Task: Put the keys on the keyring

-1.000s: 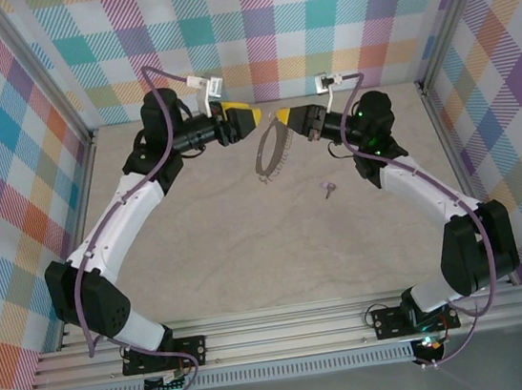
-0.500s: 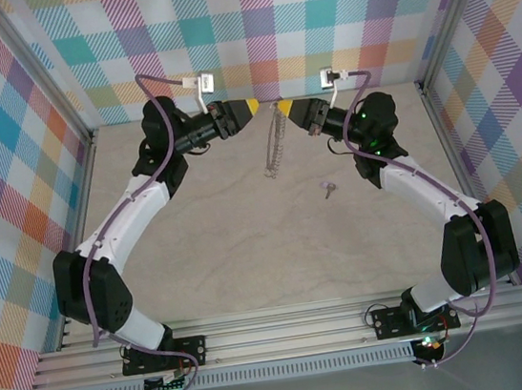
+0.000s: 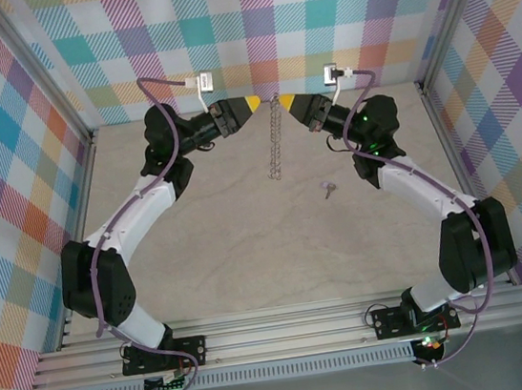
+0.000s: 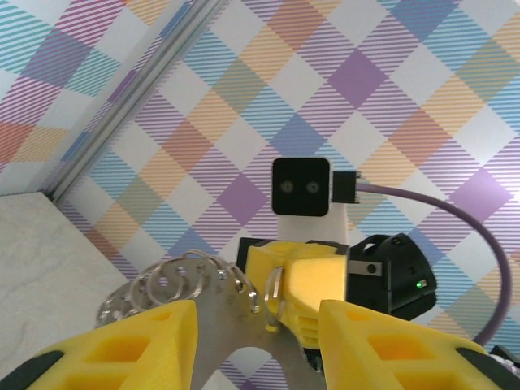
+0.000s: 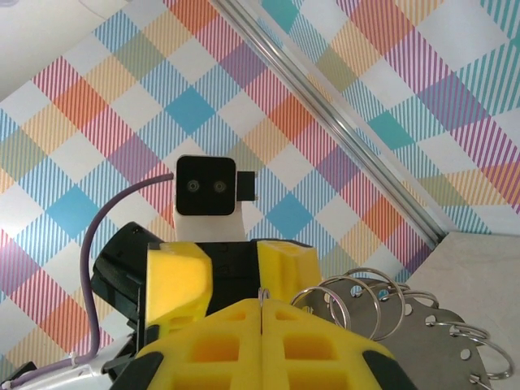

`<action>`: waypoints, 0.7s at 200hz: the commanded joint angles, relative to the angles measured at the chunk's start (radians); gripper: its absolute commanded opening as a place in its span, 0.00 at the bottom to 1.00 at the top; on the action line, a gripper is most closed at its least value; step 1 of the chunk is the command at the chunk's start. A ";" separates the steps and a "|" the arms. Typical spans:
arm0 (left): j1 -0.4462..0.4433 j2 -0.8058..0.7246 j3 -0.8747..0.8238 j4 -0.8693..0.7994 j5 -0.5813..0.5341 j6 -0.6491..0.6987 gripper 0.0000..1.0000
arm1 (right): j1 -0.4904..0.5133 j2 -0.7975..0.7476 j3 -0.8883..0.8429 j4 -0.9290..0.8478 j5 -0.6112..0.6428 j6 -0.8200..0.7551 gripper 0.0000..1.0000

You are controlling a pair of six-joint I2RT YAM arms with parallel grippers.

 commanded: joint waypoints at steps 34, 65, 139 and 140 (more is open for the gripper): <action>-0.040 0.012 -0.009 0.101 -0.005 -0.036 0.43 | 0.003 0.015 -0.014 0.142 0.023 0.053 0.00; -0.052 0.016 -0.008 0.089 -0.010 -0.028 0.42 | 0.004 0.025 -0.012 0.159 0.020 0.070 0.00; -0.073 0.025 0.008 0.053 -0.017 0.008 0.39 | 0.007 0.033 -0.017 0.171 0.016 0.094 0.00; -0.073 0.026 0.008 0.052 -0.017 0.008 0.39 | 0.006 0.034 -0.017 0.171 0.016 0.094 0.00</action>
